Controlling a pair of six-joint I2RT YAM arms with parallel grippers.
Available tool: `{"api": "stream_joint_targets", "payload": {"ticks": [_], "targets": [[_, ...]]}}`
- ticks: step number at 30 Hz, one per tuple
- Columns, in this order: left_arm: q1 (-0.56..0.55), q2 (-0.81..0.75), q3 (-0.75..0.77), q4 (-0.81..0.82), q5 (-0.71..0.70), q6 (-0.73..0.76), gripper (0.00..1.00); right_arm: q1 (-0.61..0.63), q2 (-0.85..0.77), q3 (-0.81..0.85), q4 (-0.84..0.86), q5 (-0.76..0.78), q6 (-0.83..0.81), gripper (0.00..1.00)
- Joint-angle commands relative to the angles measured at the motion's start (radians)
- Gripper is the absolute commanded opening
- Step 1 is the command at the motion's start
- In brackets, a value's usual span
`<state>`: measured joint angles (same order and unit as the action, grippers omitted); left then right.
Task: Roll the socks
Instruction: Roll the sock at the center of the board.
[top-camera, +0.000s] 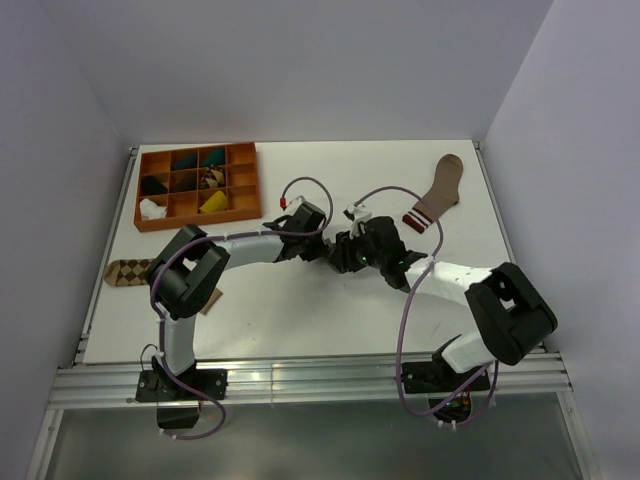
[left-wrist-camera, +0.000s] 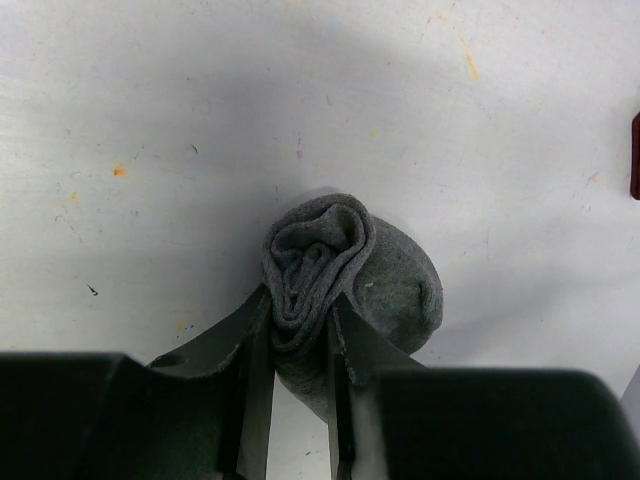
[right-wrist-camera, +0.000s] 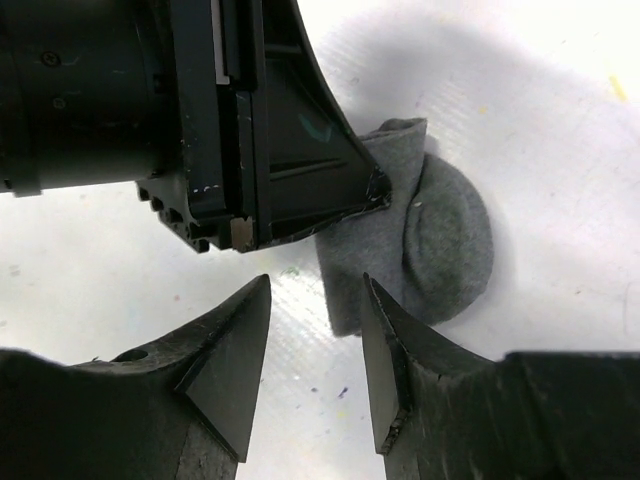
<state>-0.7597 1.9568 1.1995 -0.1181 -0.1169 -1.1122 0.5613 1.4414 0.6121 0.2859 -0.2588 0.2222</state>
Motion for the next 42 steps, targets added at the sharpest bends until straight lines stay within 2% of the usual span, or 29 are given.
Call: {"api": "stream_joint_targets", "payload": {"ticks": [1, 12, 15, 19, 21, 22, 24, 27, 30, 31, 32, 34, 37, 42], "targets": [[-0.006, 0.051, -0.008, -0.129, -0.015, 0.048, 0.11, 0.037, 0.011, -0.021, 0.07, 0.111, -0.064, 0.49], [-0.006, 0.05, 0.002, -0.134, -0.006, 0.051, 0.11, 0.13, 0.092, -0.005, 0.073, 0.245, -0.104, 0.5], [-0.004, 0.05, -0.003, -0.127, 0.002, 0.048, 0.11, 0.144, 0.137, 0.005, 0.064, 0.292, -0.077, 0.47], [-0.006, 0.04, -0.009, -0.123, 0.01, 0.048, 0.12, 0.144, 0.175, 0.015, 0.044, 0.316, -0.041, 0.2], [-0.004, 0.027, -0.014, -0.12, 0.01, 0.049, 0.13, 0.143, 0.183, 0.021, 0.027, 0.328, -0.012, 0.12], [-0.004, 0.025, -0.012, -0.118, 0.01, 0.051, 0.13, 0.143, 0.188, 0.021, 0.024, 0.32, -0.008, 0.02], [-0.004, 0.014, -0.012, -0.12, 0.01, 0.054, 0.17, 0.134, 0.183, 0.025, 0.009, 0.308, 0.011, 0.0], [-0.004, -0.009, -0.02, -0.118, -0.001, 0.06, 0.25, 0.098, 0.146, 0.025, -0.011, 0.233, 0.035, 0.0], [-0.001, -0.038, -0.035, -0.107, -0.012, 0.068, 0.43, 0.036, 0.111, 0.043, -0.047, 0.106, 0.077, 0.0], [-0.001, -0.044, -0.038, -0.107, -0.023, 0.072, 0.54, 0.017, 0.103, 0.049, -0.051, 0.066, 0.089, 0.0], [0.0, -0.061, -0.04, -0.107, -0.03, 0.078, 0.6, -0.004, 0.105, 0.066, -0.066, -0.021, 0.101, 0.0], [0.002, -0.076, -0.049, -0.101, -0.043, 0.083, 0.73, -0.064, 0.122, 0.089, -0.086, -0.091, 0.135, 0.0], [0.007, -0.11, -0.067, -0.088, -0.058, 0.086, 0.78, -0.127, 0.168, 0.123, -0.099, -0.232, 0.181, 0.0], [0.014, -0.193, -0.155, -0.009, -0.082, 0.061, 0.79, -0.208, 0.273, 0.13, -0.038, -0.435, 0.288, 0.0]]}}
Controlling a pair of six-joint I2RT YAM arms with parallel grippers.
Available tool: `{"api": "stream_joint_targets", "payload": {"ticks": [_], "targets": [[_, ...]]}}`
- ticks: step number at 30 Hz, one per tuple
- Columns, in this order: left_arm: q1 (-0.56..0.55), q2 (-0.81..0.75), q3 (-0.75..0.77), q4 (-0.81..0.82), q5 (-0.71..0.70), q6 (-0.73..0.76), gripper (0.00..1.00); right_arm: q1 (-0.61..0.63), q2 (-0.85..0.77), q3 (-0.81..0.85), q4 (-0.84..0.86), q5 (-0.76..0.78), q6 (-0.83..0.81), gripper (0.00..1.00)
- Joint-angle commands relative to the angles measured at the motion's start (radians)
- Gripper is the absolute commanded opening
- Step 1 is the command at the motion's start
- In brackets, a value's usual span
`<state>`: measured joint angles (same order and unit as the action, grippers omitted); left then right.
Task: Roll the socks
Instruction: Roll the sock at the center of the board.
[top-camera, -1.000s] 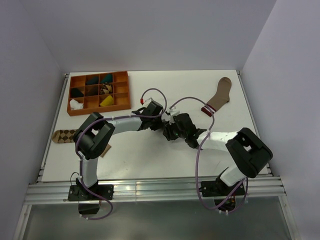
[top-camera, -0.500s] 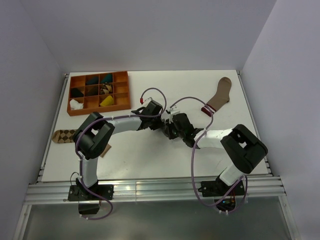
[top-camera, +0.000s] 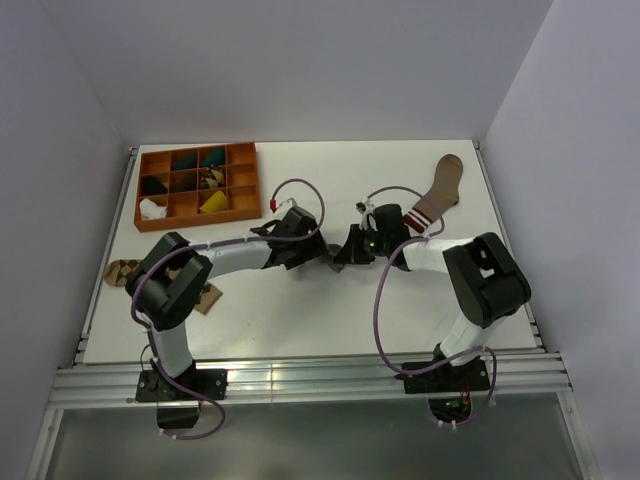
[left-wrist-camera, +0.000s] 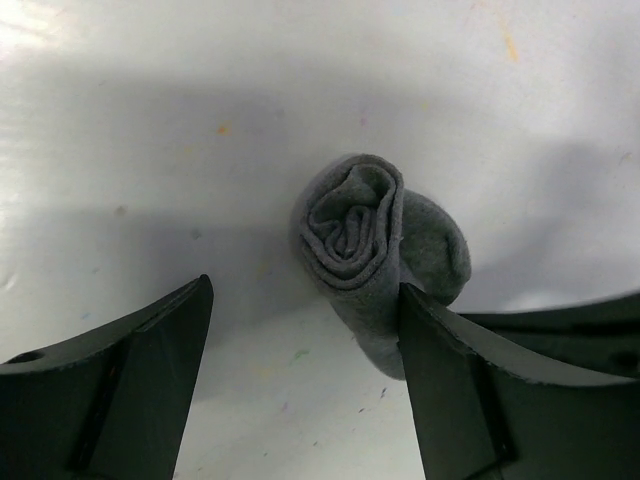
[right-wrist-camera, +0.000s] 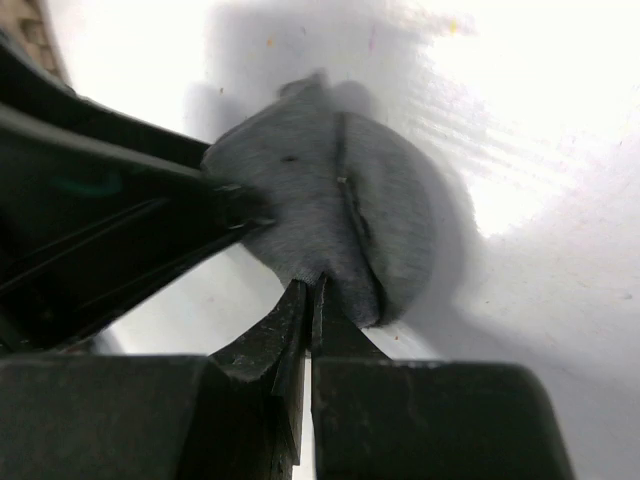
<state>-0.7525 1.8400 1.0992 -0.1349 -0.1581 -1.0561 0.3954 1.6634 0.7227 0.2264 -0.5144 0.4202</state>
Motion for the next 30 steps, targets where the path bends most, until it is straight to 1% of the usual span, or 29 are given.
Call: {"api": "stream_joint_targets", "payload": {"ticks": [1, 2, 3, 5, 6, 11, 18, 21, 26, 30], "targets": [[0.008, -0.09, -0.07, 0.026, -0.043, -0.001, 0.79, -0.071, 0.067, 0.012, 0.046, -0.205, 0.115, 0.0], [0.008, -0.119, -0.087, 0.044, -0.047, -0.005, 0.79, -0.084, 0.081, 0.006, 0.075, -0.225, 0.142, 0.0], [0.01, -0.131, -0.119, 0.088, -0.049, -0.007, 0.79, -0.093, 0.102, 0.01, 0.07, -0.228, 0.146, 0.0], [0.012, -0.168, -0.15, 0.124, -0.052, -0.012, 0.79, -0.104, 0.117, 0.029, 0.039, -0.222, 0.132, 0.0], [0.012, -0.18, -0.182, 0.183, -0.051, -0.012, 0.79, -0.104, 0.127, 0.035, 0.031, -0.225, 0.131, 0.0], [0.013, -0.219, -0.249, 0.296, -0.034, -0.009, 0.8, -0.11, 0.171, 0.067, 0.004, -0.233, 0.137, 0.0], [0.012, -0.148, -0.237, 0.38, -0.006, -0.001, 0.78, -0.113, 0.197, 0.098, -0.042, -0.225, 0.115, 0.0], [0.013, -0.108, -0.223, 0.391, -0.009, -0.007, 0.77, -0.115, 0.206, 0.101, -0.044, -0.225, 0.118, 0.0], [0.012, -0.055, -0.205, 0.382, -0.009, -0.008, 0.72, -0.122, 0.223, 0.104, -0.033, -0.237, 0.129, 0.0], [0.012, -0.036, -0.199, 0.405, 0.0, -0.008, 0.68, -0.122, 0.234, 0.107, -0.036, -0.233, 0.126, 0.0]]}}
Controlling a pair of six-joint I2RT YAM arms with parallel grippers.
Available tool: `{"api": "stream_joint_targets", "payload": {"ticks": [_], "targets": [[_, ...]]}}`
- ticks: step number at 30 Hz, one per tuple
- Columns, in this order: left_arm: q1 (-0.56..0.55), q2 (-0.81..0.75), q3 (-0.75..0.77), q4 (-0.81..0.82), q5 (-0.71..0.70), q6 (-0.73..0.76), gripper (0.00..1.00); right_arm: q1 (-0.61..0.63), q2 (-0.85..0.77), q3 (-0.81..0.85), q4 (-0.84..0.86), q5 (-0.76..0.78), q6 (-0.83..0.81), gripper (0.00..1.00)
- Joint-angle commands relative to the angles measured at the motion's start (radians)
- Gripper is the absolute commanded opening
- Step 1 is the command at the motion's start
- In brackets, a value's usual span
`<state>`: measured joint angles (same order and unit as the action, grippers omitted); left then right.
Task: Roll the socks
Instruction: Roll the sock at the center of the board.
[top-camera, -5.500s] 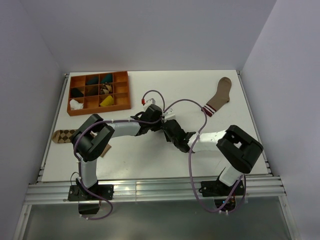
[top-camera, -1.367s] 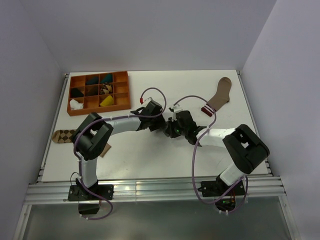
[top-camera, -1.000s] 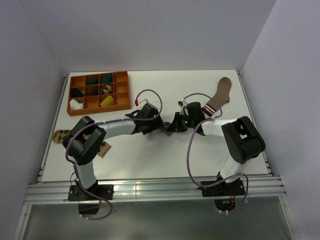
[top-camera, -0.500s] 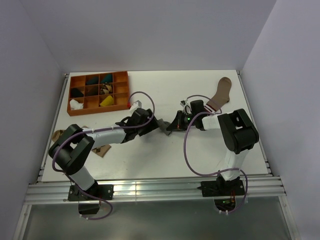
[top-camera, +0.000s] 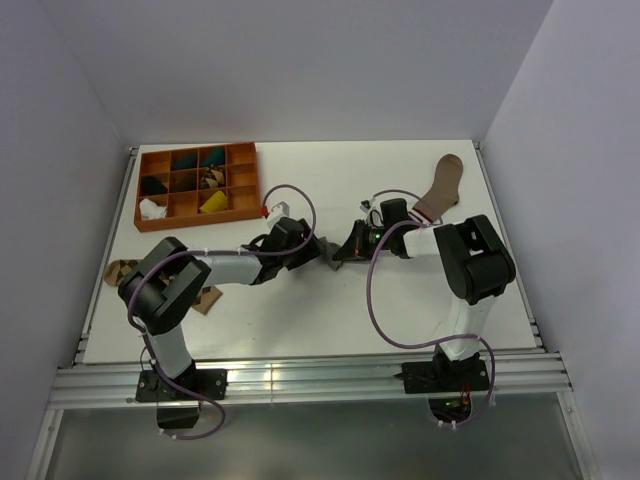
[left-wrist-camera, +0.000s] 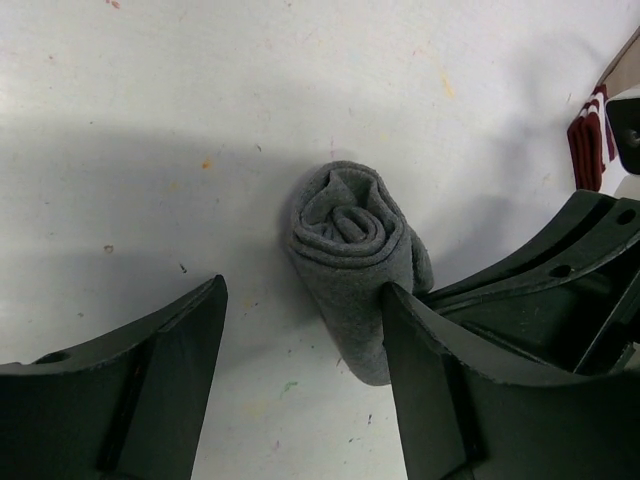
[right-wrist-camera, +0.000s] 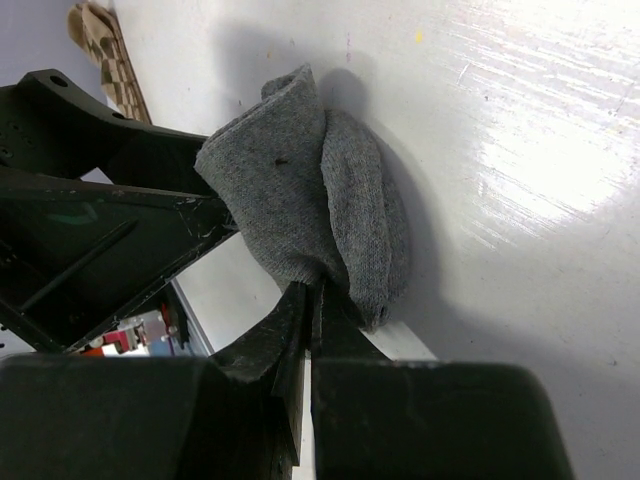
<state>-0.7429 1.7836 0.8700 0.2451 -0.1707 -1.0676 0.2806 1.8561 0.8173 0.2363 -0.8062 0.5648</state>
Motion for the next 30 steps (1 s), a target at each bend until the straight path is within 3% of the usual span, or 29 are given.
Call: {"api": "stream_joint_targets", "payload": {"ticks": [1, 17, 22, 26, 30], "targets": [[0.002, 0.028, 0.04, 0.019, 0.014, 0.006, 0.68, -0.008, 0.046, 0.013, -0.046, 0.059, -0.02, 0.0], [-0.007, 0.152, 0.107, -0.021, 0.06, -0.003, 0.61, -0.008, 0.054, 0.029, -0.08, 0.082, -0.045, 0.0], [-0.012, 0.183, 0.133, -0.093, 0.043, -0.008, 0.38, -0.006, -0.007, 0.003, -0.066, 0.113, -0.063, 0.08], [-0.013, 0.204, 0.167, -0.148, 0.045, -0.003, 0.18, 0.006, -0.107, -0.036, -0.032, 0.179, -0.089, 0.26], [-0.015, 0.211, 0.196, -0.201, 0.028, 0.021, 0.08, 0.046, -0.228, -0.081, -0.017, 0.318, -0.152, 0.37]]}}
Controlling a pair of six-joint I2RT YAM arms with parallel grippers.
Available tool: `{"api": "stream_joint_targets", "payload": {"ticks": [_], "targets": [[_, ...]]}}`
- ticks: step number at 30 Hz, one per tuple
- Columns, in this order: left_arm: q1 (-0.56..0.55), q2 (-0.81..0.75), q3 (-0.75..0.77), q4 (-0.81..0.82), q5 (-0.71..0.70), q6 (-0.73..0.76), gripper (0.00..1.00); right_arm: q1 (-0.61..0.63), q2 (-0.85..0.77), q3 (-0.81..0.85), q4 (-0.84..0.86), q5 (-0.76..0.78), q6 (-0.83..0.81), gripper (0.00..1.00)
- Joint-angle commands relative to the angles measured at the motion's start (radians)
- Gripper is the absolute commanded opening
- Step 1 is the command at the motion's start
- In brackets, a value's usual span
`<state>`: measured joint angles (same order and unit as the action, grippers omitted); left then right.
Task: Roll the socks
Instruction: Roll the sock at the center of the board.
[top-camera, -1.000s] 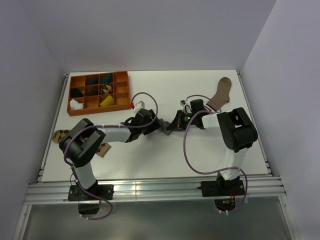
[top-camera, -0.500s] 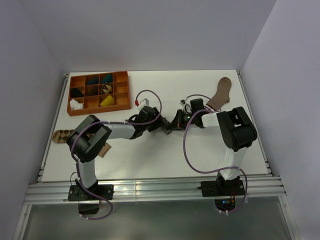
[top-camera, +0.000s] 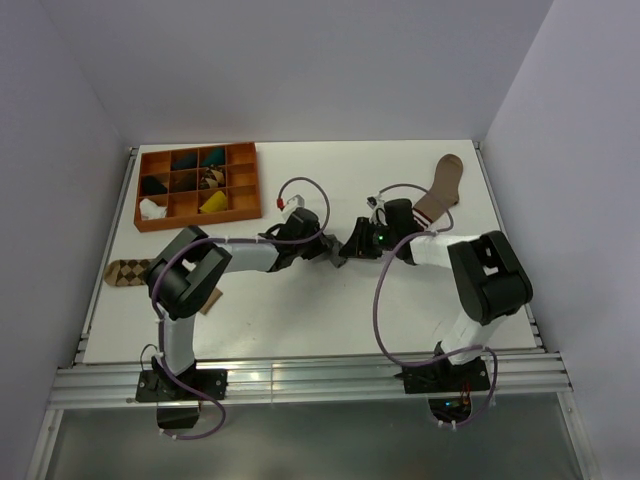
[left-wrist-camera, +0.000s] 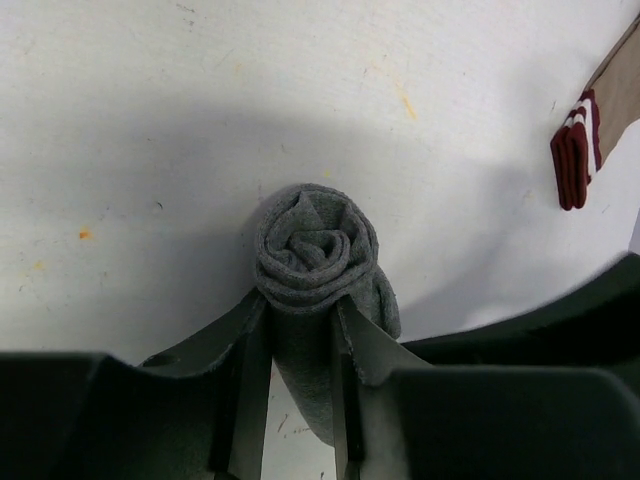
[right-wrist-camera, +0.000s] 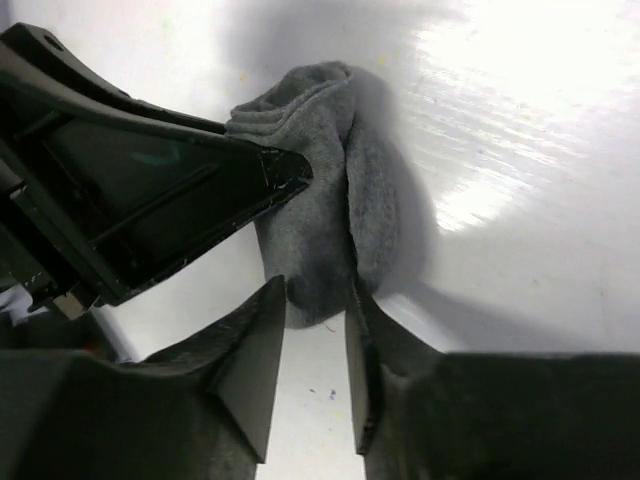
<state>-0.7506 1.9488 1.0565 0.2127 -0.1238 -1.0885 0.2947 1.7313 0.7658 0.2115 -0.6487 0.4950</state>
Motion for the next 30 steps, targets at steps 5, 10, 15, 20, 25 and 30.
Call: {"api": "stream_joint_targets", "payload": {"ticks": [5, 10, 15, 20, 25, 30], "targets": [[-0.01, 0.027, 0.037, -0.241, -0.033, 0.07, 0.05, 0.124, -0.229, -0.056, 0.003, 0.396, -0.213, 0.44], [-0.01, 0.015, 0.062, -0.294, -0.033, 0.082, 0.04, 0.257, -0.268, -0.085, 0.046, 0.544, -0.309, 0.47], [-0.012, -0.001, 0.068, -0.322, -0.027, 0.09, 0.04, 0.311, -0.26, -0.126, 0.106, 0.61, -0.345, 0.49], [-0.012, -0.004, 0.069, -0.319, -0.01, 0.082, 0.04, 0.366, -0.236, -0.151, 0.154, 0.649, -0.368, 0.49], [-0.012, 0.004, 0.079, -0.323, 0.009, 0.075, 0.04, 0.408, -0.197, -0.148, 0.166, 0.725, -0.395, 0.49], [-0.01, -0.002, 0.08, -0.328, 0.012, 0.068, 0.04, 0.437, -0.148, -0.119, 0.151, 0.782, -0.401, 0.49]]}}
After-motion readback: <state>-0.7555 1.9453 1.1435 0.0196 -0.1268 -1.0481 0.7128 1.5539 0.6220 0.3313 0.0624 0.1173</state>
